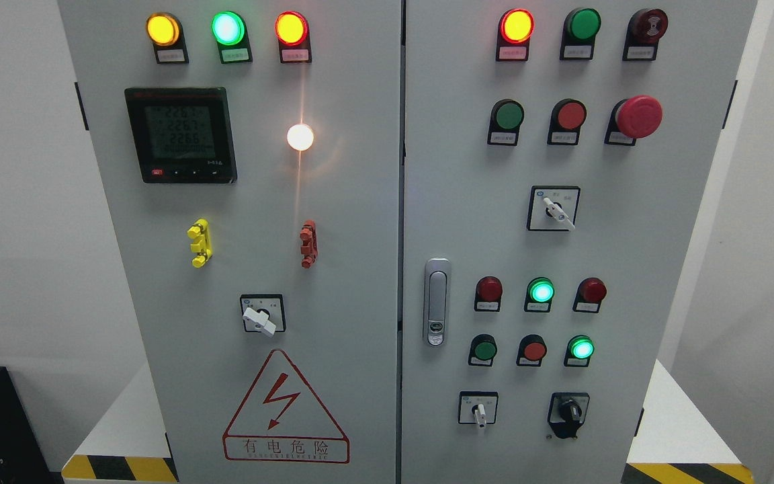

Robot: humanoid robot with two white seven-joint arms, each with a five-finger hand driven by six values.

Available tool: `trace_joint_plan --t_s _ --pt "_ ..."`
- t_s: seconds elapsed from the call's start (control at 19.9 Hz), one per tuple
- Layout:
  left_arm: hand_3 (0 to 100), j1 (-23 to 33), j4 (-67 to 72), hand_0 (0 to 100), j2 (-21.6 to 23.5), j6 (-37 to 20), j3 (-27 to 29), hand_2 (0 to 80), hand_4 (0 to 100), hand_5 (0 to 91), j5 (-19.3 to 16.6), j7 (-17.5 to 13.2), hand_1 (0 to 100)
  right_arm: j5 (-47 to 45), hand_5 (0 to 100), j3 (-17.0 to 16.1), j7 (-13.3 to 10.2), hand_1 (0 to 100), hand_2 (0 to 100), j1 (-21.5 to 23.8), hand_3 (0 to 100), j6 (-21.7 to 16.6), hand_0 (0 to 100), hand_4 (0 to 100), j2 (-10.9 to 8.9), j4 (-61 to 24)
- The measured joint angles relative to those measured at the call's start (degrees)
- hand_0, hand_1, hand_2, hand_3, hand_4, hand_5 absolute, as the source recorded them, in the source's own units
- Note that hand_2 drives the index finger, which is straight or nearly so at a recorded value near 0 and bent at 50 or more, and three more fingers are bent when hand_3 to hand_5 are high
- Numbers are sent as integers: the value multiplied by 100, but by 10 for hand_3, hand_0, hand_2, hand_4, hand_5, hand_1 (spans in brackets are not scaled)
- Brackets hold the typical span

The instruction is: Flip black knob to close circuit

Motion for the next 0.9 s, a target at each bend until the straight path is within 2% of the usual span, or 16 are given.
trace_joint_plan --t_s 0.5,0.9 --pt "0 0 0 120 0 0 0 0 0 0 0 0 556 6 960 -202 243 0 926 -548 1000 289 0 936 25 -66" --pt "0 0 0 120 0 0 0 0 0 0 0 0 556 5 961 -270 387 0 925 -782 1000 502 0 936 14 -109"
